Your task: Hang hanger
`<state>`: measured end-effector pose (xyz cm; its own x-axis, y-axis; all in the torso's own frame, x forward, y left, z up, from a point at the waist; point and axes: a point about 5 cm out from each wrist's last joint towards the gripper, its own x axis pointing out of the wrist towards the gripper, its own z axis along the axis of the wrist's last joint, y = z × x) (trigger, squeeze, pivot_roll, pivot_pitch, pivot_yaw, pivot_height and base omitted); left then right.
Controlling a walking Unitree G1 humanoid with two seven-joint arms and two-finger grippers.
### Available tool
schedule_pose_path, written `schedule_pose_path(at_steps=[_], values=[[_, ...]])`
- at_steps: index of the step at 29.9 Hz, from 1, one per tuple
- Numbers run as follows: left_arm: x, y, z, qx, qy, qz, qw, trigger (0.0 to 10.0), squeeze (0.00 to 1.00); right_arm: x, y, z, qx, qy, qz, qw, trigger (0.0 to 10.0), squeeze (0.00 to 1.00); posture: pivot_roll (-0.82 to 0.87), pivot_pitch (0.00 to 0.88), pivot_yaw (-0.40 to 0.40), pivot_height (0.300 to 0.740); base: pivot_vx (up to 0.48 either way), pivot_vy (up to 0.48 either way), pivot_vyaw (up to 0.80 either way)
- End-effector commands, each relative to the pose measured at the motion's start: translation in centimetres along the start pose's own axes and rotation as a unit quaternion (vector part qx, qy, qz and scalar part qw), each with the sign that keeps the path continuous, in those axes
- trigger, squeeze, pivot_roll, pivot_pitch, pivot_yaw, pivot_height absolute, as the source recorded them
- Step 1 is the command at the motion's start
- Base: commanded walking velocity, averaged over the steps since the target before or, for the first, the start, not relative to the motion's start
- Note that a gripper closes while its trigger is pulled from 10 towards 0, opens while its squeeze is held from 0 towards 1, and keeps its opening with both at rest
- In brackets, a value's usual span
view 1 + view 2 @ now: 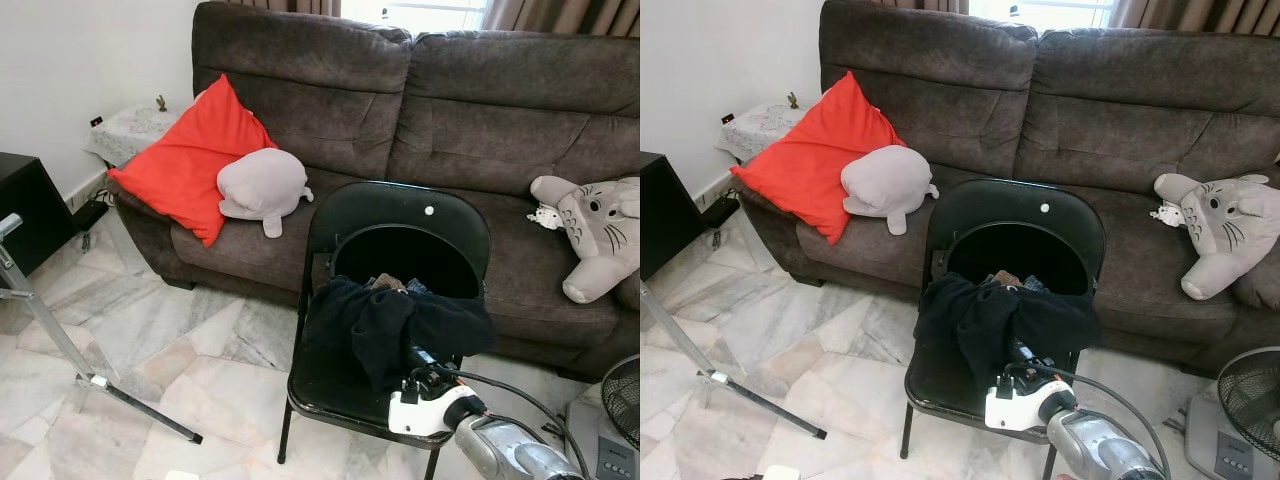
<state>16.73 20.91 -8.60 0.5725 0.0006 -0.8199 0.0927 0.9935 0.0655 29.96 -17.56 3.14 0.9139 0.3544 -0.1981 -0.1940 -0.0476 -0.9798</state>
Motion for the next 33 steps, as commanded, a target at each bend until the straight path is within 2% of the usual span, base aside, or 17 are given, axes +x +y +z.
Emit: schedule_pose_path(at_steps=[1,10,15,18,22,28,33], values=[[-0.1,0.0,-0.5,-0.004,0.01,0.001,1.0,10.0,0.0,0.4,-0.6,0.1,-0.008,-0.013,-0.019,1.0,10.0,0.0,0.03,0.045,0.02,0.74,0.0,0.0,0.0],[-0.1,-0.1,-0.5,-0.005,0.011,0.0,1.0,10.0,0.0,0.5,-0.3,0.6,-0.01,-0.024,-0.017,1.0,10.0,0.0,0.03,0.045,0.02,0.74,0.0,0.0,0.0],[-0.1,0.0,-0.5,-0.004,0.012,0.001,1.0,10.0,0.0,0.6,-1.0,1.5,0.005,-0.051,-0.047,0.998,10.0,0.0,0.04,0.043,0.019,0.74,0.0,0.0,0.0],[-0.1,-0.1,-0.5,-0.004,0.012,0.001,1.0,10.0,0.0,0.6,-1.6,2.3,0.007,-0.069,-0.092,0.993,10.0,0.0,0.04,0.043,0.019,0.74,0.0,0.0,0.0],[0.0,-0.3,-0.4,-0.004,0.011,-0.001,1.0,10.0,0.0,0.3,-1.9,2.6,0.008,-0.078,-0.112,0.991,10.0,0.0,0.03,0.043,0.019,0.74,0.0,0.0,0.0],[0.2,-0.7,0.2,-0.003,0.008,-0.003,1.0,10.0,0.0,-0.3,-3.1,2.6,0.014,-0.083,-0.168,0.982,10.0,0.0,0.03,0.041,0.018,0.74,0.0,0.0,0.0],[0.2,-0.8,0.3,-0.002,0.008,-0.004,1.0,10.0,0.0,-0.4,-3.4,2.6,0.017,-0.078,-0.175,0.981,10.0,0.0,0.03,0.041,0.019,0.74,0.0,0.0,0.0]])
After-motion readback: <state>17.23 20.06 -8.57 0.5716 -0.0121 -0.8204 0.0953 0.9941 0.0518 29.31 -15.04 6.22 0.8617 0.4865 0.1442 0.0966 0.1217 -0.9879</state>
